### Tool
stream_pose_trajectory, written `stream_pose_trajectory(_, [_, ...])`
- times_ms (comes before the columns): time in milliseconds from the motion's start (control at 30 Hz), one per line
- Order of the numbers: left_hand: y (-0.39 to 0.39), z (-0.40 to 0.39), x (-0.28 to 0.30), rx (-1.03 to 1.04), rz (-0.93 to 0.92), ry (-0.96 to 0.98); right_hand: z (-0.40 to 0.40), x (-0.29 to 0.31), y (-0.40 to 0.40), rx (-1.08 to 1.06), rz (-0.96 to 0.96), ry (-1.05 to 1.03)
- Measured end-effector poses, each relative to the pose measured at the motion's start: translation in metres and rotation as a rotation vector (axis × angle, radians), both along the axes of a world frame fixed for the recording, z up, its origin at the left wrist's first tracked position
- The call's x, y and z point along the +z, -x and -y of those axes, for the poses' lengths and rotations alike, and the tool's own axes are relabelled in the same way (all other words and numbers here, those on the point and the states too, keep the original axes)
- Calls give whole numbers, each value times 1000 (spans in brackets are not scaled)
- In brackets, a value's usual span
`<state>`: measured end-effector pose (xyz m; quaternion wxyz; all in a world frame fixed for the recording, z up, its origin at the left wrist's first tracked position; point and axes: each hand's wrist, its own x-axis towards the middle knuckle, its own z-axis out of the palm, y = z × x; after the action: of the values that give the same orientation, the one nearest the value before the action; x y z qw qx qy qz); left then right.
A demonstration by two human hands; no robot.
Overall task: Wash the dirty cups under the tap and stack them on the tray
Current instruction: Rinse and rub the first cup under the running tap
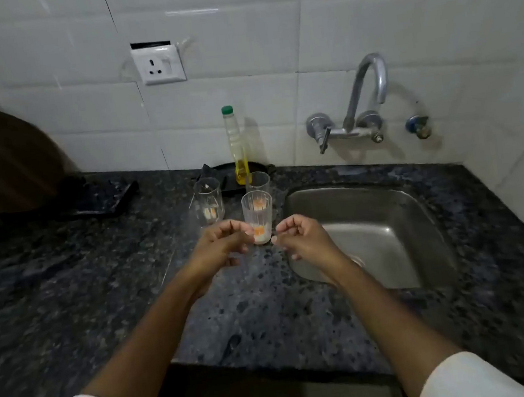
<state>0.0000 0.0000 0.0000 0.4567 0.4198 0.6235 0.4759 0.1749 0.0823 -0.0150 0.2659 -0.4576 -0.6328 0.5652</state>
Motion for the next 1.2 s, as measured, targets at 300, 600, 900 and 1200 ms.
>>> stream_pose_trajectory(300, [-13,-77,-13,268,96,24,-79,-68,72,-116,172,-318])
stream_pose_trajectory(600, [-17,-111,-9,382,-107,-125,-100,-71,58,-173,-3,-300])
stream_pose_trajectory(900, [-45,-183,-26,-59,-119,-191,-145,-33,-17,-118,32,-302])
stream_pose_trajectory(1200, [-56,-209,-36,51,-129,-296,-254,15,-30,-411,289,-470])
